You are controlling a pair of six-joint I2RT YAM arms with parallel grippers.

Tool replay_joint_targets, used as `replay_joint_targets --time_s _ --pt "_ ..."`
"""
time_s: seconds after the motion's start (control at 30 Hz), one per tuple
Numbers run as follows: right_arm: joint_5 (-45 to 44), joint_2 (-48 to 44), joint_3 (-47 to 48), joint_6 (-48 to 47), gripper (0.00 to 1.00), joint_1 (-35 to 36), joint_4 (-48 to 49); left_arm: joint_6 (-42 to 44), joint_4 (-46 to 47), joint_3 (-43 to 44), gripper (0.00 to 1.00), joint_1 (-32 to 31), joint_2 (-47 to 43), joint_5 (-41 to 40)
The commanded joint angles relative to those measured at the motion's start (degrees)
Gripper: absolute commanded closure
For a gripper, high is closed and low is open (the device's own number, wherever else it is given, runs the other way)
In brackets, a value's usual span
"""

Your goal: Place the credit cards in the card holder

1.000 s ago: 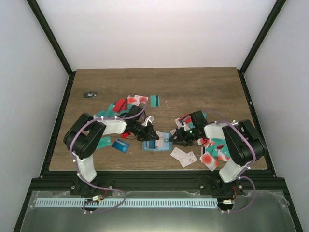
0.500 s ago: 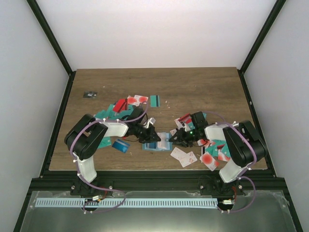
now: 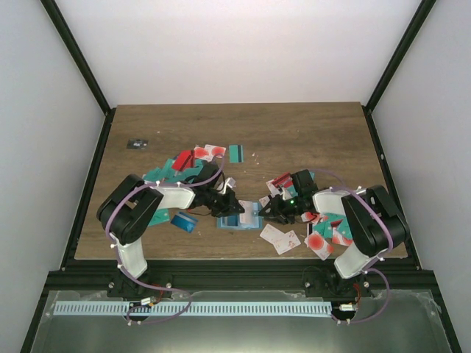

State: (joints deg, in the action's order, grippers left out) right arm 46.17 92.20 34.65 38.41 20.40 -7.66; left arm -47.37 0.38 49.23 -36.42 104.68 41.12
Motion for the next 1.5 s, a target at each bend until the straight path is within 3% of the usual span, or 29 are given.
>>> replay_joint_targets --time_s 0.0,0.23,0.53,0.83,0.9,1.17,1.47 --pt "-1.9 -1.2 -0.6 -0.6 0.65 0.5 -1.8 -1.0 -0.5 -1.6 0.92 -0.2 0.0 -1.9" --pt "-2.5 -2.5 -0.1 -1.0 0.65 0.4 -3.0 0.3 -1.2 -0.9 0.84 -0.3 0.6 0.0" --pt "-4.5 -5.3 2.5 -1.7 0.63 0.3 -6.1 6.9 -15.6 3.7 0.66 -0.4 -3.3 -4.1" --pt "-4.8 -9.0 3.5 -2.4 0.61 0.4 -8.0 11.3 -23.5 6.3 0.49 -0.6 -5.6 -6.3" --pt "-3.8 -10.4 3.0 -2.3 0.61 0.4 -7.6 12.1 -25.2 7.0 0.52 -0.6 -6.3 -7.4" --pt "0.5 -16.2 -0.8 1.2 0.61 2.4 -2.8 13.4 -27.3 8.5 0.82 -0.6 -7.6 -10.4" --pt "-0.1 -12.4 0.6 3.2 0.60 5.2 1.2 14.0 -25.3 9.9 0.93 -0.8 -4.7 -8.8"
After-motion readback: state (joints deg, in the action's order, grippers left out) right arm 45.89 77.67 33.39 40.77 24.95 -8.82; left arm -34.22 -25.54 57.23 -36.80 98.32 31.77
